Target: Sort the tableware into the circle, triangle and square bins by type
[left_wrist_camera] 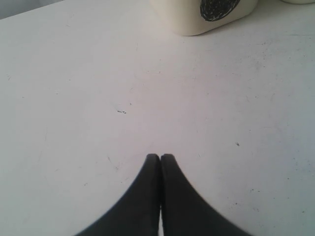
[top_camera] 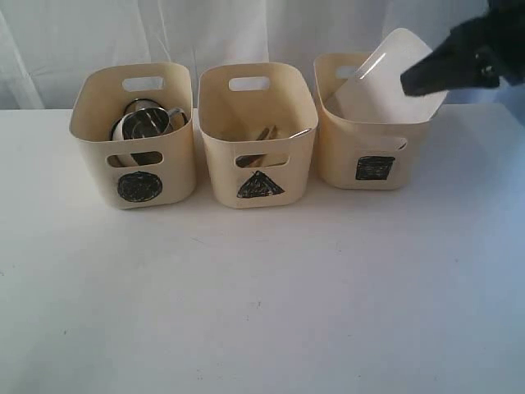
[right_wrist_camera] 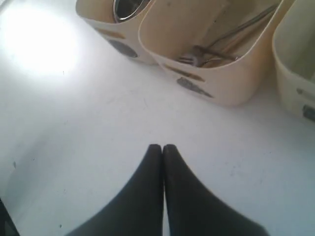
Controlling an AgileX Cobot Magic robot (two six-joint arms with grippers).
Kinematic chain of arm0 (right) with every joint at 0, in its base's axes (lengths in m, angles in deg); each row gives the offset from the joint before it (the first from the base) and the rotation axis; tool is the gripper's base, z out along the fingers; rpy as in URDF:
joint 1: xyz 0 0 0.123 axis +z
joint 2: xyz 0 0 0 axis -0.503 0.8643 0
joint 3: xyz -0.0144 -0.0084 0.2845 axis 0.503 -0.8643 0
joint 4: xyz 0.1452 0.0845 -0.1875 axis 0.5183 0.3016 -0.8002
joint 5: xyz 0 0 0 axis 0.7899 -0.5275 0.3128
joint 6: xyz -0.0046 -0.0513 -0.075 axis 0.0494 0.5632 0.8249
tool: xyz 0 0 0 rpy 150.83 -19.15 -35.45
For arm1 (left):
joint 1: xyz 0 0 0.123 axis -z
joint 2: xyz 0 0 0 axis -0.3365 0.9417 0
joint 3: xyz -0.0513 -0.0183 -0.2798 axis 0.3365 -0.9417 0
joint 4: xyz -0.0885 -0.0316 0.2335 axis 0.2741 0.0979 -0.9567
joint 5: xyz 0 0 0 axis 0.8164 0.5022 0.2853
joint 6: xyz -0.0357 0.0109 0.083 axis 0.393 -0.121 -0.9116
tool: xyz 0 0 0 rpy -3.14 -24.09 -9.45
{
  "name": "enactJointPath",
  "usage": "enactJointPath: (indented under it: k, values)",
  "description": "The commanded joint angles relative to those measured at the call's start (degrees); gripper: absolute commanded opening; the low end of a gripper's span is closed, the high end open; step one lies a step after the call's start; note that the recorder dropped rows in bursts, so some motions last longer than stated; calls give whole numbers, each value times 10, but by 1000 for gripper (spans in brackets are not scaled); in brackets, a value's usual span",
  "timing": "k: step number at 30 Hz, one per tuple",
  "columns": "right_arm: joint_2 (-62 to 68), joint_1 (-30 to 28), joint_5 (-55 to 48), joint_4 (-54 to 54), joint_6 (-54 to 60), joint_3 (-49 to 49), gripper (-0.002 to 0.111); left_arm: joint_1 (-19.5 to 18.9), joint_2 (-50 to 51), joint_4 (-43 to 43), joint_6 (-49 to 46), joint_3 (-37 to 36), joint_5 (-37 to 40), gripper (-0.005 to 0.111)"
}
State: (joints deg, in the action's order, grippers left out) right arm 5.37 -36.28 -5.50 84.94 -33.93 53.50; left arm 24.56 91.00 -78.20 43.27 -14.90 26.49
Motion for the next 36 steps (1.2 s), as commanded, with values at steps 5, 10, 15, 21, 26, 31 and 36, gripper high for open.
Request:
enactJointPath:
  k: [5, 10, 15, 21, 26, 31, 36]
  values:
    - [-187, 21, 115, 10, 52, -240, 0, -2, -3, 1, 1, -3, 14, 0]
    - [-281, 21, 192, 22, 51, -344, 0, -2, -3, 1, 1, -3, 14, 0]
    - [-324, 21, 219, 41, -27, -428, 0, -2, -3, 1, 1, -3, 14, 0]
    - [-328, 21, 214, 12, -29, -458, 0, -2, -3, 1, 1, -3, 14, 0]
    - [-328, 21, 338, -37, -29, -458, 0, -2, -3, 1, 1, -3, 14, 0]
    - [-328, 21, 399, -37, -30, -462, 0, -2, -3, 1, 1, -3, 14, 0]
    - [-334, 21, 438, -33, -79, -477, 0, -2, -3, 1, 1, -3, 14, 0]
